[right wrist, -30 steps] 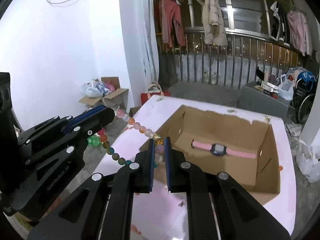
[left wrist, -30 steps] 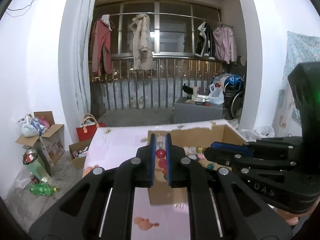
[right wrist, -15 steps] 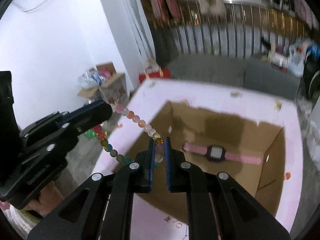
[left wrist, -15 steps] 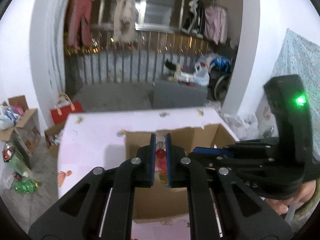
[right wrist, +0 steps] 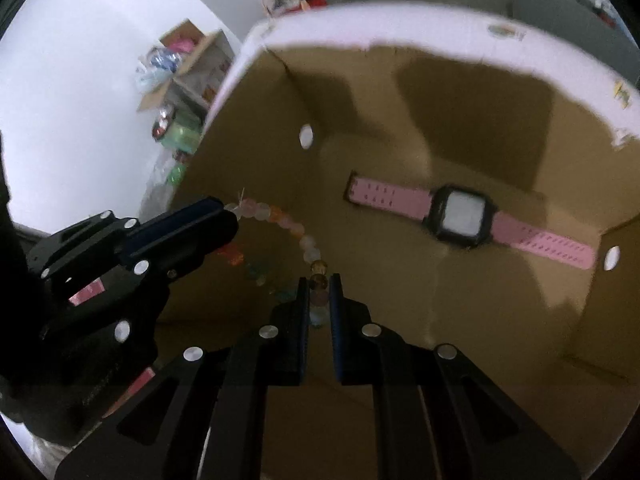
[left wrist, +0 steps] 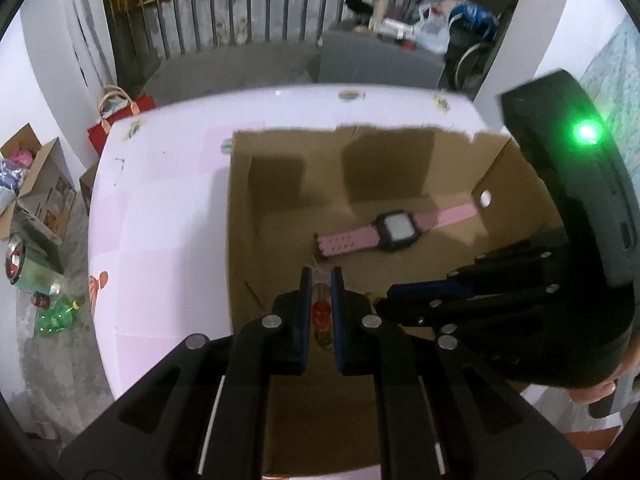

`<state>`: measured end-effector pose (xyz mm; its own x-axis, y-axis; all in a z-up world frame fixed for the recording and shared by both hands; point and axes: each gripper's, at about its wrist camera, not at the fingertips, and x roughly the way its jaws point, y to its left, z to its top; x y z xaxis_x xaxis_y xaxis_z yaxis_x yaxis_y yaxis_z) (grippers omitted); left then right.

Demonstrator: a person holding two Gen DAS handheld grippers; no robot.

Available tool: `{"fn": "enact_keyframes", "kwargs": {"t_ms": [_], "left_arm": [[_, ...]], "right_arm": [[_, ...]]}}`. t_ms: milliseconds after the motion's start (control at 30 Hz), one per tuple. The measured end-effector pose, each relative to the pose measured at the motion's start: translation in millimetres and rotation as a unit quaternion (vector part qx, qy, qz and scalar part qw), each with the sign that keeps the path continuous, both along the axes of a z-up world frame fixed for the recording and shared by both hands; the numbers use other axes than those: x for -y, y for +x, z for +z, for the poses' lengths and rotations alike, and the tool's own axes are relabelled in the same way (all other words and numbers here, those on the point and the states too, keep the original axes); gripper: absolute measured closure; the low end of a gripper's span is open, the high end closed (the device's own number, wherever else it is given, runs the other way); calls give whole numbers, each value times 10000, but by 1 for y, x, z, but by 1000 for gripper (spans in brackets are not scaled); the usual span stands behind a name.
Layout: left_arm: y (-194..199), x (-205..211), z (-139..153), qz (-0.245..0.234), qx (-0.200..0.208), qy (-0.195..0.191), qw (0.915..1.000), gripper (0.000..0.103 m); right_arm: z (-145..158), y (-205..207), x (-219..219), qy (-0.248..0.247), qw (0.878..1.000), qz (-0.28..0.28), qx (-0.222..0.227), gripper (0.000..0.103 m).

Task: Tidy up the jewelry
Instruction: 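Open the right gripper to drop the bracelet and withdraw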

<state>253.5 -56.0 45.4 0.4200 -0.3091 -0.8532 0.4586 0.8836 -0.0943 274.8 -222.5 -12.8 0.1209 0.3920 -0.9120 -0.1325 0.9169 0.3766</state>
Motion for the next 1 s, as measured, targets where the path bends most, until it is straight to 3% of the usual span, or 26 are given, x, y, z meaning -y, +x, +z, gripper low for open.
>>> {"fn": "enact_keyframes", "kwargs": {"t_ms": [67, 133, 267, 467, 533, 667, 767, 900, 1000], "left_arm": [[3, 1, -4, -14, -55, 113, 9999, 94], [4, 1, -5, 17, 21, 220, 9998, 85], [-2, -8, 5, 125, 196, 42, 9997, 82], [-30, -30, 40, 344, 779, -428, 9954, 72], [-45, -38, 52, 395, 986, -606, 9925, 64], [-87, -58, 74, 494, 1504, -901, 9833, 46], [-119, -75, 81, 560, 1834, -1031, 9760, 32], [-157, -90, 72, 674, 2114, -1094, 9689, 20], [-170, -93, 56, 796, 2108, -1098, 9681, 19]], "right_arm": [[-9, 4, -1, -34, 9998, -63, -198, 92], [-13, 5, -1, -29, 9995, -94, -289, 90], [-5, -1, 6, -9, 9996, -256, -122, 83], [37, -25, 19, -122, 9970, -335, 686, 75], [53, -38, 21, -117, 9944, -324, 1001, 71], [94, -75, 35, -167, 9816, -296, 1878, 62], [116, -113, 43, -211, 9677, -243, 2500, 61], [122, -159, 45, -219, 9576, -176, 2868, 61], [107, -185, 45, -206, 9600, -204, 2784, 61]]}}
